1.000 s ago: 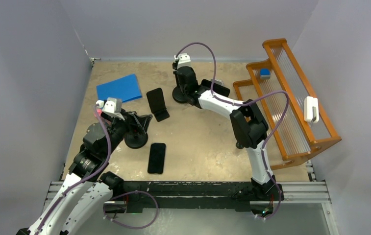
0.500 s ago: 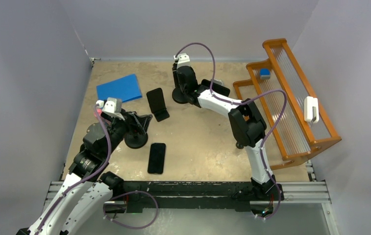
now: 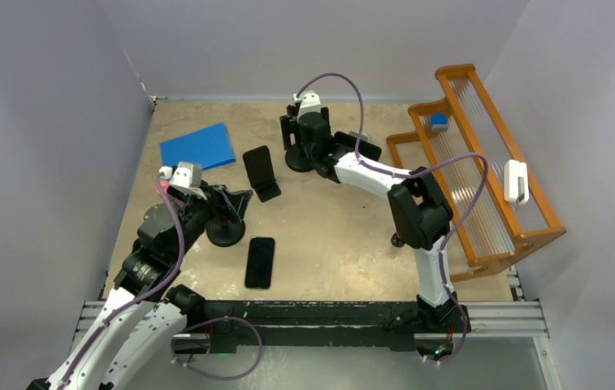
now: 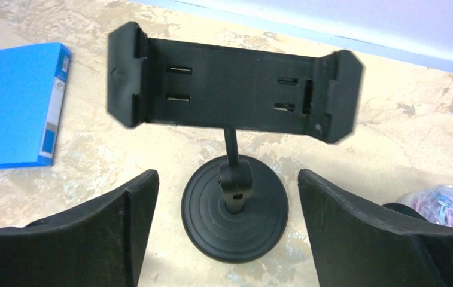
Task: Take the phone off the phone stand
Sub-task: Place the phone stand at the center of the board, then remove the phone from the phone stand.
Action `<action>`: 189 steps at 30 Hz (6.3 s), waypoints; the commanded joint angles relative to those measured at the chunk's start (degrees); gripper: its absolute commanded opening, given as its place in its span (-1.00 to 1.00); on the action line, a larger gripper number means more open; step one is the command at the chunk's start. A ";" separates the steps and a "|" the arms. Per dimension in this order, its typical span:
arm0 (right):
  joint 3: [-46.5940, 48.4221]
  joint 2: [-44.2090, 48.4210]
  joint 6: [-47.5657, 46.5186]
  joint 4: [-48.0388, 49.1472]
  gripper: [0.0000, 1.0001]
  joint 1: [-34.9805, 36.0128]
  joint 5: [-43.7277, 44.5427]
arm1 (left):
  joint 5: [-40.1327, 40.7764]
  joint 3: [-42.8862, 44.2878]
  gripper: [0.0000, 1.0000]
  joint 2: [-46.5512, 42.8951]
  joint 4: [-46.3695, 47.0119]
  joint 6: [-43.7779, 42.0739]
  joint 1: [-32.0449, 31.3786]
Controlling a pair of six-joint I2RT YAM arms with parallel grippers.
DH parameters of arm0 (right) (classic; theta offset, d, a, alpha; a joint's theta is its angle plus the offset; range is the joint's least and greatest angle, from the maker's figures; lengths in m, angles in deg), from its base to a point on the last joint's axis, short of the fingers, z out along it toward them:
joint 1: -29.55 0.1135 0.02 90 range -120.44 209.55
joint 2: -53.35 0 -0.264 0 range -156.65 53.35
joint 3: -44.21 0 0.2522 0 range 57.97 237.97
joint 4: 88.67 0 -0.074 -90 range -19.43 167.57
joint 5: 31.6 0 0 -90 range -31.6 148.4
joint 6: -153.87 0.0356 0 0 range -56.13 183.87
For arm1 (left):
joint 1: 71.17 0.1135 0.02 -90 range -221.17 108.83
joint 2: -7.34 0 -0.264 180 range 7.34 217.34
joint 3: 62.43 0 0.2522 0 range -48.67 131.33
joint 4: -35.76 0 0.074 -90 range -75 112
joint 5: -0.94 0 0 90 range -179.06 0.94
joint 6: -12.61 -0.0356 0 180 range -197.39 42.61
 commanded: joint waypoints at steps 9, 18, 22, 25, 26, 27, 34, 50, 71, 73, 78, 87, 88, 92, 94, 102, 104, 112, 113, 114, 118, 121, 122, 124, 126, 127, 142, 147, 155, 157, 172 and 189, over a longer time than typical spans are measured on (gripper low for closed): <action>-15.66 20.12 4.16 7.97 0.98 0.13 -3.27 | -0.45 0.28 0.44 -1.02 2.52 -0.70 0.37; -33.19 41.68 6.63 8.34 0.98 0.96 -11.15 | 1.22 0.24 0.46 -1.52 2.02 -0.61 0.28; -40.06 52.80 7.47 6.35 0.97 1.30 -22.57 | 2.96 0.28 0.46 -1.39 1.60 0.06 0.28; -47.11 61.18 11.45 7.04 0.91 1.50 -30.56 | 4.02 1.83 0.46 -1.89 -2.86 5.26 0.19; -50.41 64.26 13.56 8.87 0.91 1.47 -32.87 | 2.84 2.51 0.47 -2.29 -5.10 7.06 0.19; -54.21 67.45 16.03 11.26 0.91 1.54 -35.09 | 2.22 2.86 0.47 -3.01 -7.16 9.07 0.19; -68.10 80.65 25.39 17.47 0.95 1.54 -36.85 | 6.10 6.85 0.51 -6.62 -25.02 20.97 0.19; -69.37 71.27 30.16 22.69 0.98 1.47 -37.29 | 13.31 11.94 0.85 0.49 -47.99 35.31 0.19; -55.89 75.34 24.07 -0.28 0.97 1.45 -10.48 | 14.97 11.72 0.89 3.75 -39.34 29.81 0.20; -52.86 72.09 23.27 -3.36 0.97 1.45 -3.66 | 13.51 12.19 0.89 1.85 -35.13 25.44 0.19; -49.28 64.76 21.74 -1.01 0.97 1.21 0.84 | 4.56 12.29 0.88 -0.46 -22.33 10.79 0.19; -48.30 59.88 19.86 7.61 0.96 1.19 -11.45 | -3.64 18.04 0.78 11.67 -9.81 -4.83 0.19; -49.17 60.46 19.41 8.53 0.95 1.23 -12.25 | -3.71 19.76 0.78 14.26 -10.09 -6.61 0.19; -52.00 62.85 17.72 10.22 0.96 1.19 -15.43 | -3.87 25.44 0.77 23.63 -10.95 -11.65 0.28; -53.09 64.12 17.87 9.87 0.95 1.23 -15.87 | -4.07 27.57 0.75 28.06 -11.34 -13.92 0.36; -57.54 70.14 20.86 7.38 0.92 1.21 -15.79 | -8.14 28.49 0.82 38.41 -2.87 -23.38 3.42; -58.55 71.69 21.40 7.44 0.91 1.19 -16.41 | -10.04 26.94 0.88 38.18 1.37 -25.46 5.05; -59.84 75.57 20.39 5.96 0.92 1.23 -18.91 | -22.50 33.56 0.89 47.30 -2.25 -18.05 17.24; -59.84 75.84 20.11 5.68 0.92 1.24 -19.03 | -24.17 33.44 0.89 47.87 -1.89 -17.38 18.27; -59.78 76.17 19.84 5.34 0.92 1.21 -19.16 | -25.63 33.13 0.92 48.06 -1.19 -16.83 19.02; -59.86 77.23 19.34 4.93 0.93 1.23 -19.81 | -30.95 32.38 0.96 49.24 0.95 -16.73 20.63; -60.17 77.42 19.25 5.28 0.93 1.20 -20.87 | -33.38 32.24 0.92 51.24 1.11 -17.54 21.52; -60.15 77.51 19.22 5.25 0.93 1.19 -21.05 | -34.33 32.30 0.90 51.98 1.18 -18.03 21.69; -60.37 77.74 19.23 5.29 0.93 1.27 -21.40 | -35.64 32.44 0.85 53.82 1.21 -19.34 21.74; -60.70 78.07 19.20 5.41 0.93 1.19 -21.80 | -36.13 32.80 0.82 55.78 1.30 -21.15 21.76; -60.92 78.25 19.21 5.42 0.93 1.23 -21.87 | -36.30 32.84 0.81 56.62 1.61 -22.24 21.73; -61.33 78.45 19.09 5.77 0.93 1.26 -21.19 | -38.00 29.29 0.53 59.71 7.68 -26.90 21.68; -61.38 78.55 19.02 5.59 0.93 1.21 -21.09 | -38.72 28.04 0.49 59.80 8.69 -27.79 21.68; -61.56 78.32 18.96 5.51 0.93 1.23 -20.91 | -39.44 27.55 0.31 60.50 8.58 -27.86 21.55; -61.56 78.32 18.94 5.59 0.93 1.27 -20.91 | -39.87 27.12 0.29 60.46 9.06 -27.68 21.55; -61.69 78.76 18.90 5.24 0.93 1.25 -20.39 | -40.52 26.60 -0.03 61.67 8.36 -29.60 19.98; -61.77 78.77 18.90 5.24 0.93 1.19 -20.17 | -39.62 27.71 -0.76 61.05 8.12 -29.60 19.53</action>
